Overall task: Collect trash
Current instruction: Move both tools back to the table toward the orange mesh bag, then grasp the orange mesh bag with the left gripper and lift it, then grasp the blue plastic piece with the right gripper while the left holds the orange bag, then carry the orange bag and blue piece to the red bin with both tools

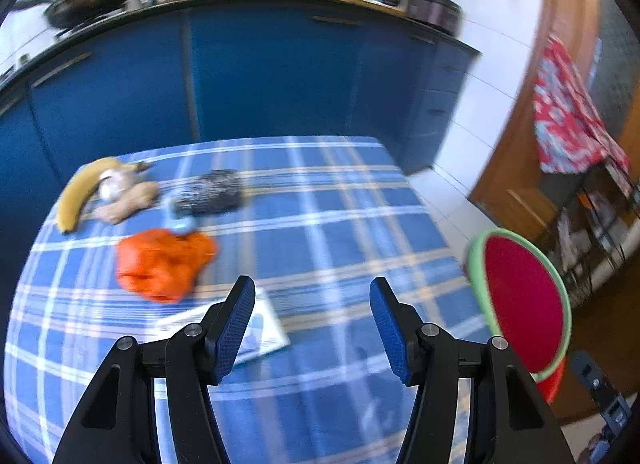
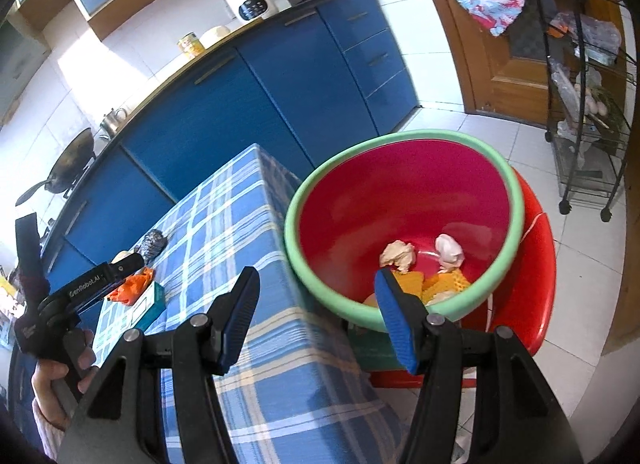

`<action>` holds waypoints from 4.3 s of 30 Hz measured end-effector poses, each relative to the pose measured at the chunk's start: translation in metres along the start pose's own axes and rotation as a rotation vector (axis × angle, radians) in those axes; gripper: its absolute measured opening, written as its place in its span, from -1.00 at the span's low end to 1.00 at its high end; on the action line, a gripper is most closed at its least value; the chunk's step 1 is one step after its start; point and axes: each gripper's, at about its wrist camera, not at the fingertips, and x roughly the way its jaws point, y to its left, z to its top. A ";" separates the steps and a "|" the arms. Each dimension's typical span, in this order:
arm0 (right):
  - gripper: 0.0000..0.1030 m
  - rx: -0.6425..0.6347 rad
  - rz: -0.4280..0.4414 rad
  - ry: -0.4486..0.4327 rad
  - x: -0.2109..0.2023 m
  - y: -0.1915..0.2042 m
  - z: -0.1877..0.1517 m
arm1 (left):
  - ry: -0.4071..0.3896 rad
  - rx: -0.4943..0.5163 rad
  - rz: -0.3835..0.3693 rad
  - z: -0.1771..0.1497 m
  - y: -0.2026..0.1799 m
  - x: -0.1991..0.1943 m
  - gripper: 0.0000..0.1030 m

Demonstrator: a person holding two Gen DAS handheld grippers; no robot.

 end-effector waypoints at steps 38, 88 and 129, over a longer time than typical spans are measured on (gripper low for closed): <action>0.21 -0.184 0.023 0.135 0.057 0.092 -0.013 | 0.091 -0.097 0.113 0.011 0.126 0.066 -0.54; 0.21 -0.361 0.145 0.328 0.207 0.348 -0.072 | -0.067 -0.381 0.280 -0.051 0.291 -0.049 -0.61; -0.56 -0.307 0.269 0.249 0.164 0.345 -0.092 | -0.122 -0.406 0.254 -0.082 0.290 -0.108 -0.61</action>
